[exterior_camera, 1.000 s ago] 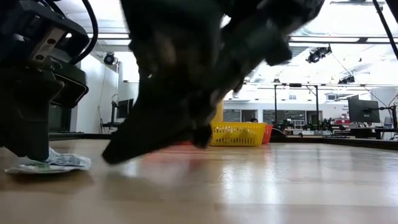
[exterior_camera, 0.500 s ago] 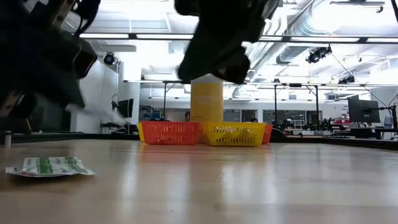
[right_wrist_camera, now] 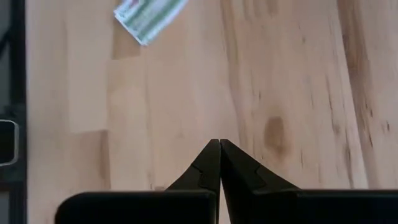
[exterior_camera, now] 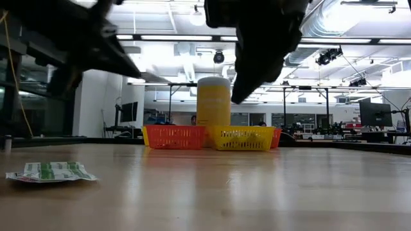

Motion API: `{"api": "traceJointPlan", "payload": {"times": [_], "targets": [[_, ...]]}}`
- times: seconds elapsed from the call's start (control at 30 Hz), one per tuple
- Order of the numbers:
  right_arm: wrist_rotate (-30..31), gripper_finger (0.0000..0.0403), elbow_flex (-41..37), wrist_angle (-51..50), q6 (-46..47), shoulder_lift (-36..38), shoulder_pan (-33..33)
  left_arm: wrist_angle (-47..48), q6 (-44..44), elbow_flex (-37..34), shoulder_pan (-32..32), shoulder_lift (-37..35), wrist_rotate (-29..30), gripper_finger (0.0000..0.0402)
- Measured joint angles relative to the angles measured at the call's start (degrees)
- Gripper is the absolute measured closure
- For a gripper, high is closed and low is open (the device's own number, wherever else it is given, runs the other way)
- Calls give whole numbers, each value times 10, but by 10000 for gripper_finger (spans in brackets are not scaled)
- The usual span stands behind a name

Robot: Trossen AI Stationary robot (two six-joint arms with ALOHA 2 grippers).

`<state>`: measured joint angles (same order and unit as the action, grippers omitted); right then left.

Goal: Pick & Place First Aid Supplies
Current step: Put the blue alcohol pad into the top yellow basket

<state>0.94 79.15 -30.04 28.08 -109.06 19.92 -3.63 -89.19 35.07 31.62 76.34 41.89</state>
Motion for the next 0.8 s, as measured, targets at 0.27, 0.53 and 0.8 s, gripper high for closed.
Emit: {"api": "traceJointPlan", "payload": {"times": [0.27, 0.53, 0.8], "targets": [[19, 402, -3, -14, 5, 0, -16, 86, 235, 64, -180, -24, -133, 401], [34, 402, -3, -14, 33, 0, -52, 115, 448, 80, -396, -27, -331, 401], [56, 402, -3, -14, 60, 0, -89, 110, 585, 80, -567, -27, -468, 401]]}}
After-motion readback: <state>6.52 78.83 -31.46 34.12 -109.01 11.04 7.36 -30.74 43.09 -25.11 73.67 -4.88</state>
